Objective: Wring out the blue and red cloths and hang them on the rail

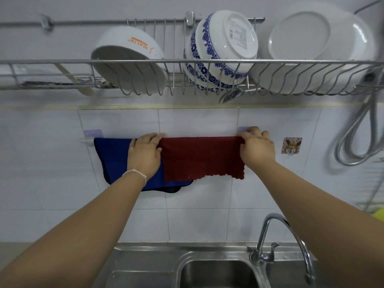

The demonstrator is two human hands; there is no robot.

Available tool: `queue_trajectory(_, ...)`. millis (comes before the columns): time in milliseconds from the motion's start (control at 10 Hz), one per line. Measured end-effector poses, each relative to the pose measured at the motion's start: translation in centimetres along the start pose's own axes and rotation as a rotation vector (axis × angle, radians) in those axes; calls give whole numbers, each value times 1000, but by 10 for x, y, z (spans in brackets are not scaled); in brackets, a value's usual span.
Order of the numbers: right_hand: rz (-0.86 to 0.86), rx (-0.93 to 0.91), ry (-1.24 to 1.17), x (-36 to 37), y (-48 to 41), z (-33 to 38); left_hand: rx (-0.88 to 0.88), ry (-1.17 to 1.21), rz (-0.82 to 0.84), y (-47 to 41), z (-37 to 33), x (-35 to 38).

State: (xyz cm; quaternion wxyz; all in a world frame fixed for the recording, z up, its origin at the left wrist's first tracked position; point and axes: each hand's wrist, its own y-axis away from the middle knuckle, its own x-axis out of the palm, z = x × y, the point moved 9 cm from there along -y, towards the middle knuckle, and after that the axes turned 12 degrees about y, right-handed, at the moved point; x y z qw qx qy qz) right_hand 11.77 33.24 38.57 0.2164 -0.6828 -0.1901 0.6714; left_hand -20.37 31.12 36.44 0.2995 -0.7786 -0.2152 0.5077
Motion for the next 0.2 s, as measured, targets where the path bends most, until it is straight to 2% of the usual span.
queue_trajectory(100, 91, -23, -72, -6, 16, 1, 71, 0, 6, 22, -23, -8)
queue_trajectory(200, 64, -5, -120, -27, 34, -10, 213, 26, -6, 31, -66, -24)
